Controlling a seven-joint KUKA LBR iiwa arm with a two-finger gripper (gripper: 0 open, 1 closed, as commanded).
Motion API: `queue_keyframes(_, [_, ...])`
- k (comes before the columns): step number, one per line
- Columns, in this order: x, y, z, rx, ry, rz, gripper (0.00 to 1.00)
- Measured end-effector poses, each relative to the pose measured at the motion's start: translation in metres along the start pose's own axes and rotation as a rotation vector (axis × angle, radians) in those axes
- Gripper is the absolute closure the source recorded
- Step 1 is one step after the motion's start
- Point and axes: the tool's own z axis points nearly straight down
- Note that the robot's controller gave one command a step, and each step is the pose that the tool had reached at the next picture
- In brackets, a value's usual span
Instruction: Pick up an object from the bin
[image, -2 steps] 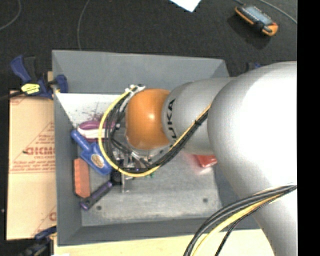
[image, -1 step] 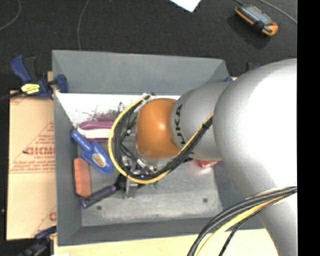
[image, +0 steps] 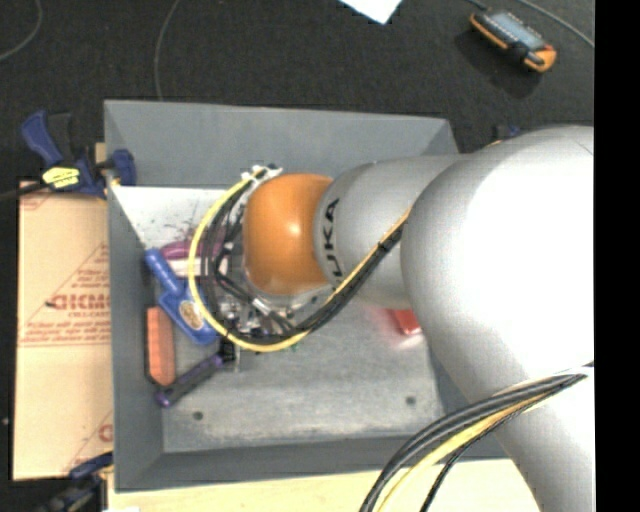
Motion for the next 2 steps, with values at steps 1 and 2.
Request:
queue_keyframes(1, [0.03, -0.013, -0.007, -0.004, 0.008, 0.116, 1.0])
queue_keyframes(2, [0.0, 0.002, 0.001, 0.002, -0.005, 0.013, 1.0])
